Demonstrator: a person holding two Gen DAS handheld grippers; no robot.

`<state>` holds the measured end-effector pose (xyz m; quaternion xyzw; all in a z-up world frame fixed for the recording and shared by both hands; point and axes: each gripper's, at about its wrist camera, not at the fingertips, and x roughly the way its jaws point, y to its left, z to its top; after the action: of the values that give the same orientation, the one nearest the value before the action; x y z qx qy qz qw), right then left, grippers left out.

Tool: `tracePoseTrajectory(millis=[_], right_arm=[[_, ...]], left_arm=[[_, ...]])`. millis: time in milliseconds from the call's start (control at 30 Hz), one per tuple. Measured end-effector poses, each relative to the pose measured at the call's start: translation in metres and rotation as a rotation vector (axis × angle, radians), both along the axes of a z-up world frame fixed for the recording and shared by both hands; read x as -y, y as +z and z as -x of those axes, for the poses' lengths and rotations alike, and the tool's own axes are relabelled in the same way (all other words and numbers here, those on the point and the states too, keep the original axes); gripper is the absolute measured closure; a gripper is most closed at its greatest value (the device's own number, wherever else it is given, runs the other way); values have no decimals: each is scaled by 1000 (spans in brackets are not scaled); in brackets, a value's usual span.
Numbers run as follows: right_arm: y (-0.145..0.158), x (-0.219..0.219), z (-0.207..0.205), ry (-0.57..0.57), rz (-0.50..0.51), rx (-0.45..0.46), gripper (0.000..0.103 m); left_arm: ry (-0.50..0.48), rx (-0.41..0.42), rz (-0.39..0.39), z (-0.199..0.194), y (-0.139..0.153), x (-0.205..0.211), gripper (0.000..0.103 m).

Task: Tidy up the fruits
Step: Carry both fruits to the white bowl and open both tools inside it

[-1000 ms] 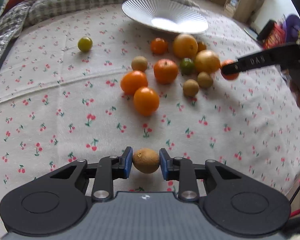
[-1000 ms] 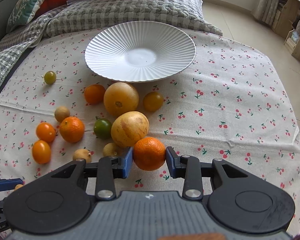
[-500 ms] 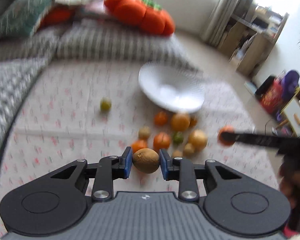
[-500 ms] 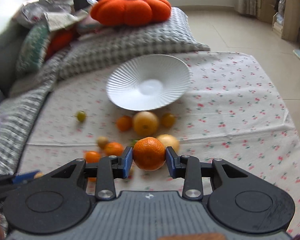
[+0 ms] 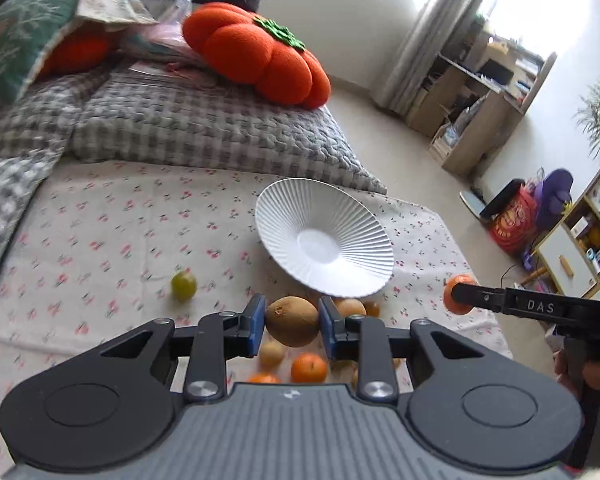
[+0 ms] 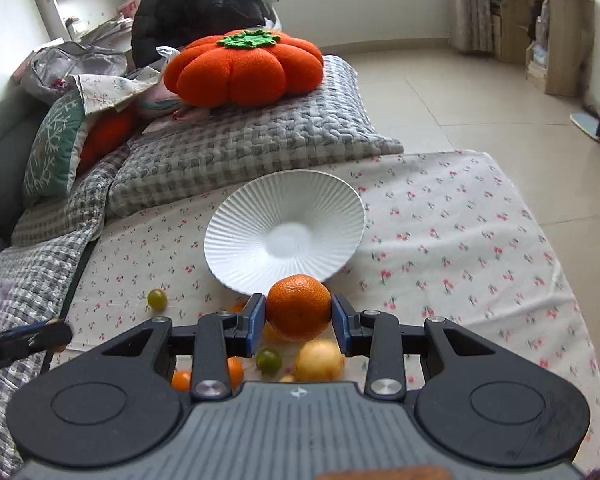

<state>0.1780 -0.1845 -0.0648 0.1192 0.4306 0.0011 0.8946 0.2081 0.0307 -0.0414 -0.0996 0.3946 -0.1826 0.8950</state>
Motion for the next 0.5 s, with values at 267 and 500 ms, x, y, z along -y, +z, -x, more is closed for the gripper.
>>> tracePoseTrajectory(millis=[267, 500], right_arm=[[-49, 26, -76, 44, -10, -28, 71], [-85, 42, -120, 61, -163, -11, 71]], left_arm=[[-73, -1, -60, -89, -37, 67, 86], [-124, 21, -141, -134, -74, 105, 86]])
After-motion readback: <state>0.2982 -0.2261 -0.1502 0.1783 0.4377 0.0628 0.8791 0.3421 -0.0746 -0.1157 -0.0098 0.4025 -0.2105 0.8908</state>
